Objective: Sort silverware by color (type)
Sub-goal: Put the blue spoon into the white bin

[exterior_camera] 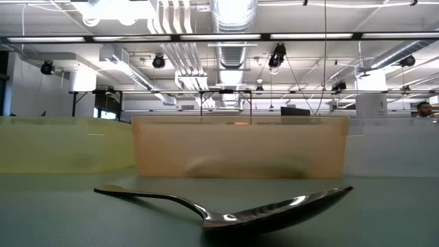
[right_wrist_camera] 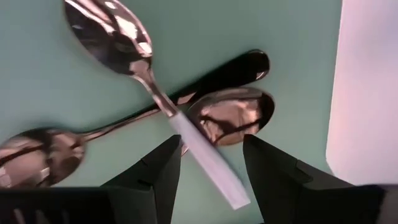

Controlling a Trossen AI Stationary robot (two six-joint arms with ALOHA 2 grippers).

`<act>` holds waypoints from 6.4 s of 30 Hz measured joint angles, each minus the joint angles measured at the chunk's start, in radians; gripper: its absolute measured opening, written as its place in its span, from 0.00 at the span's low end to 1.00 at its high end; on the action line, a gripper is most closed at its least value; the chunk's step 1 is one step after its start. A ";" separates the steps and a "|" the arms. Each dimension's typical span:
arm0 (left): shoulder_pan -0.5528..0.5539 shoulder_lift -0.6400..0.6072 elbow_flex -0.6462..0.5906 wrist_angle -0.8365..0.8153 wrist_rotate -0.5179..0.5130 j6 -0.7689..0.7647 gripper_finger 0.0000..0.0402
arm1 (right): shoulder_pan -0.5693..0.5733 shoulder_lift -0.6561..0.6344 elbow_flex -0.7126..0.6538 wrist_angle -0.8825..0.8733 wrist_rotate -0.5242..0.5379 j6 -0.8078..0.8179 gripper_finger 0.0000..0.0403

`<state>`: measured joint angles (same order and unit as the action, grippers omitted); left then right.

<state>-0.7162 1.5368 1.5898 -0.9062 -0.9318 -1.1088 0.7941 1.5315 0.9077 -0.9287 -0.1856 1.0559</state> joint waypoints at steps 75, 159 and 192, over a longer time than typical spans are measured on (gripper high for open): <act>-0.035 0.064 -0.020 -0.255 0.471 -0.183 0.39 | -0.340 -0.270 0.173 -0.333 0.382 0.085 0.38; 0.015 -0.014 -0.347 0.319 0.025 -0.224 0.00 | -0.317 -0.264 0.172 0.649 0.541 -0.111 0.34; 0.231 0.009 -0.343 0.887 0.082 0.082 0.00 | -0.389 -0.167 0.171 0.943 0.577 -0.252 0.39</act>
<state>-0.4857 1.5455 1.2469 -0.0191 -0.8494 -1.0264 0.4046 1.3643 1.0786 0.0140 0.3916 0.8037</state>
